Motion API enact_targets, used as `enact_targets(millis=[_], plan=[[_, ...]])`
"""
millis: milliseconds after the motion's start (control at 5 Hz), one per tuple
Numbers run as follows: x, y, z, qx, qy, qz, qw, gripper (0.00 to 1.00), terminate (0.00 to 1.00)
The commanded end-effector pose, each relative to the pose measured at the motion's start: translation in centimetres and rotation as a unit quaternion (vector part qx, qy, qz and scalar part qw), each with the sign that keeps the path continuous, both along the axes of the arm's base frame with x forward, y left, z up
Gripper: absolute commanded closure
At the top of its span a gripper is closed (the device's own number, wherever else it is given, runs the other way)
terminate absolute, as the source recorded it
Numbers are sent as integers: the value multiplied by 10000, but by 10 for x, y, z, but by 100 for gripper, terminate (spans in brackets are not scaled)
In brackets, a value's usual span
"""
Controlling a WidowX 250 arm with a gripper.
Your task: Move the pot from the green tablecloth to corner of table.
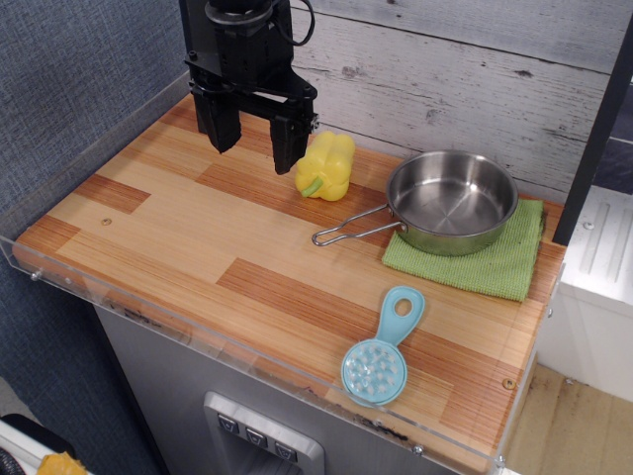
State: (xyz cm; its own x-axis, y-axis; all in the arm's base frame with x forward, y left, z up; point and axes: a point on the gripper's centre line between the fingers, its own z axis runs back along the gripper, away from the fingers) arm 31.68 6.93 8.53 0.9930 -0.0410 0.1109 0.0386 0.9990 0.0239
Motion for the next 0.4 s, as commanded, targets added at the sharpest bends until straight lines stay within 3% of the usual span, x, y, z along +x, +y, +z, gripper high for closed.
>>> enact_targets(millis=[0, 200], plan=[[0, 0, 0, 0, 0, 0, 10000, 0, 0], [7, -10, 1, -78, -121, -121, 9998, 0, 0]])
